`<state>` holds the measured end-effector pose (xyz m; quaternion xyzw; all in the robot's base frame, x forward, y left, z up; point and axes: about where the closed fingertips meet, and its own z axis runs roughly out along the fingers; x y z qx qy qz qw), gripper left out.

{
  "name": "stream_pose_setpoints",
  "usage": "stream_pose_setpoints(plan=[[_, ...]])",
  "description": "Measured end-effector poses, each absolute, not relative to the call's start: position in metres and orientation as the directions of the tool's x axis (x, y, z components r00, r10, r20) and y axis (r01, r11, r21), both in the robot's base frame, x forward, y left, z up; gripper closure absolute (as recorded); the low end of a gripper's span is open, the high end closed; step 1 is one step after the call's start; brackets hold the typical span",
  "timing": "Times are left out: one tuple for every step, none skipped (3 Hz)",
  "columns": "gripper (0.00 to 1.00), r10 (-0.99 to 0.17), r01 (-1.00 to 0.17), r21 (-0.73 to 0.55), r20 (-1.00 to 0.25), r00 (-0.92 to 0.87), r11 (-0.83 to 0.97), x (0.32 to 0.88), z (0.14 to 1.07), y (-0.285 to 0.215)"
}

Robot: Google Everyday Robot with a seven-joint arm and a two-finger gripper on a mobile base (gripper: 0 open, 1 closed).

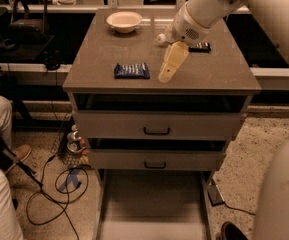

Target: Place rxbar blueberry into bottom drawer

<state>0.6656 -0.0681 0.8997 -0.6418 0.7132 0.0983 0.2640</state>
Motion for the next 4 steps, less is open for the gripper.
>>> stream_pose_setpoints(plan=[[0.0,-0.88,-0.977,-0.169,-0.473,-0.037,0.132,0.685,0.874,-0.027],[0.0,-0.9,-0.984,-0.142,-0.434,-0.037,0.109,0.701,0.85,0.008],[0.02,-0.918,-0.991,-0.116,-0.395,-0.019,0.07,0.717,0.83,0.032],[0.26,-0.926,-0.993,-0.101,-0.376,-0.016,0.058,0.724,0.82,0.038]])
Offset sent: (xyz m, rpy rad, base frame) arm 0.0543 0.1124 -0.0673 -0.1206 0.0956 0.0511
